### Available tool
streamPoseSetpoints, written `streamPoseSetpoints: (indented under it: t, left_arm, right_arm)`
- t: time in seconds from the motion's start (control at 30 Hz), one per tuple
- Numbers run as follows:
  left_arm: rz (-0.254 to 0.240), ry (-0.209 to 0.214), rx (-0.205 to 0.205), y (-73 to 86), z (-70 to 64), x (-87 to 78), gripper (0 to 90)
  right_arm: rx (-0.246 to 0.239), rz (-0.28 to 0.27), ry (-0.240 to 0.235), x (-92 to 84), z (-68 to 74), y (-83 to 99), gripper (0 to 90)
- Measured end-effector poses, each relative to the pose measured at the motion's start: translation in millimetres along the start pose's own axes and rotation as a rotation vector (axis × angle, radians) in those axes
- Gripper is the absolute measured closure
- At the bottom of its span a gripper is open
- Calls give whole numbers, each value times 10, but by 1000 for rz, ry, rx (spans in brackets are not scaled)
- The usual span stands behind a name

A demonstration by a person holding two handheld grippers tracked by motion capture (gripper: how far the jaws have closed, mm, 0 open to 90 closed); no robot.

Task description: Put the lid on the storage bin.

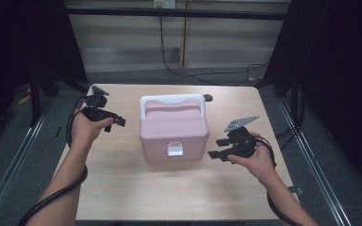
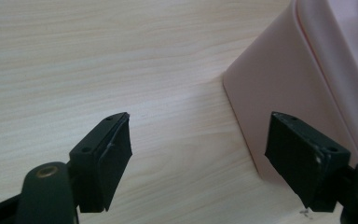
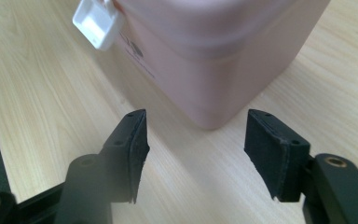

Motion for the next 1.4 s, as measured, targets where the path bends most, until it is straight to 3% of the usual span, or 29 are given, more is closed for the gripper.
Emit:
streamPoseSetpoints:
  t: [0.23,0.77,1.4]
  left_arm:
    - [3,9,-5,142,79,96,221]
    - [31,45,-12,484,189,425,219]
    - [44,28,46,711,254,606,218]
  right_arm:
    - [7,9,11,93,-29,186,326]
    - [43,27,-1,270,-118,618,287]
    - [36,84,-1,447,-140,912,268]
Point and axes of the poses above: each handheld gripper's, and its own axes: x roughly forward along the jaws, y roughly out of its underside, z roughly to its left, the point moved 9 cm from there along x, roughly forward along the jaws, and after that the axes turned 10 degrees about z, right-handed, at the moved point
